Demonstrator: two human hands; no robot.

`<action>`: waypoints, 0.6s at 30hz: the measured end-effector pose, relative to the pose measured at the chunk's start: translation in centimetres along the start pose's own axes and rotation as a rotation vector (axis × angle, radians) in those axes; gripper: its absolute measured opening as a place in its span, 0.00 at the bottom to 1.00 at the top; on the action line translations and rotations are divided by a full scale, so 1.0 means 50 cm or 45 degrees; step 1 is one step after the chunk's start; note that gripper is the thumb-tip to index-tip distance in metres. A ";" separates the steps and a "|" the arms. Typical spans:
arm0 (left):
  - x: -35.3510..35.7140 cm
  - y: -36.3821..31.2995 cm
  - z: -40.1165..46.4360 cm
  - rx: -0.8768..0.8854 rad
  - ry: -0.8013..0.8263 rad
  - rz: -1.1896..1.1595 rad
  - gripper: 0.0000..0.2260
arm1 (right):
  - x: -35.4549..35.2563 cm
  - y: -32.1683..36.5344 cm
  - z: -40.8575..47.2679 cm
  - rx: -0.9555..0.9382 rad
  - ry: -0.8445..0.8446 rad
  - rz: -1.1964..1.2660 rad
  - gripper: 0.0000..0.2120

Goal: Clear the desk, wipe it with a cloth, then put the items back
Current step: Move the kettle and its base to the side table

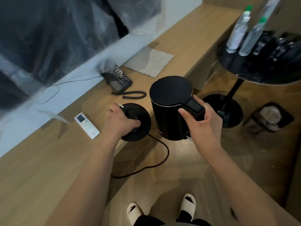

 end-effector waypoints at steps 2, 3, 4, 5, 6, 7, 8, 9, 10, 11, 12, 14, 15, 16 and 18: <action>0.044 -0.080 -0.011 0.068 -0.006 -0.002 0.37 | -0.072 -0.014 0.040 -0.037 -0.068 0.028 0.28; 0.064 -0.119 -0.015 0.109 -0.005 0.000 0.37 | -0.105 -0.018 0.059 -0.051 -0.107 0.040 0.28; 0.084 -0.155 -0.017 0.145 0.000 0.002 0.37 | -0.137 -0.021 0.077 -0.059 -0.148 0.051 0.28; 0.102 -0.189 -0.020 0.177 -0.001 -0.001 0.36 | -0.166 -0.023 0.094 -0.067 -0.191 0.057 0.28; 0.117 -0.221 -0.022 0.202 -0.004 -0.016 0.36 | -0.193 -0.024 0.110 -0.076 -0.234 0.068 0.28; 0.131 -0.252 -0.024 0.222 -0.005 -0.037 0.37 | -0.219 -0.027 0.125 -0.079 -0.278 0.083 0.28; 0.147 -0.282 -0.021 0.241 -0.005 -0.062 0.38 | -0.244 -0.031 0.141 -0.080 -0.318 0.102 0.27; 0.160 -0.311 -0.017 0.260 -0.010 -0.081 0.39 | -0.267 -0.035 0.158 -0.083 -0.353 0.113 0.27; 0.174 -0.337 -0.008 0.274 -0.018 -0.097 0.39 | -0.288 -0.038 0.175 -0.094 -0.386 0.119 0.27; 0.186 -0.365 0.000 0.287 -0.020 -0.109 0.39 | -0.306 -0.040 0.194 -0.112 -0.420 0.115 0.26; 0.201 -0.392 0.010 0.308 -0.010 -0.126 0.38 | -0.323 -0.042 0.214 -0.130 -0.451 0.107 0.26; 0.235 -0.447 0.036 0.351 0.031 -0.154 0.36 | -0.351 -0.046 0.258 -0.152 -0.501 0.081 0.26; 0.250 -0.474 0.049 0.371 0.041 -0.160 0.35 | -0.362 -0.048 0.283 -0.162 -0.524 0.067 0.27; 0.267 -0.500 0.067 0.388 0.048 -0.166 0.35 | -0.372 -0.050 0.309 -0.177 -0.547 0.053 0.27; 0.299 -0.551 0.107 0.384 0.072 -0.178 0.36 | -0.385 -0.052 0.366 -0.215 -0.585 0.009 0.29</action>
Point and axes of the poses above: each hand's wrist, its own z-axis towards the middle knuckle, its own x-axis out of the palm, y = z × x, the point moved 6 cm from there along z, towards the middle knuckle, and after that the axes turned 6 degrees about -y, right-handed, at the moved point
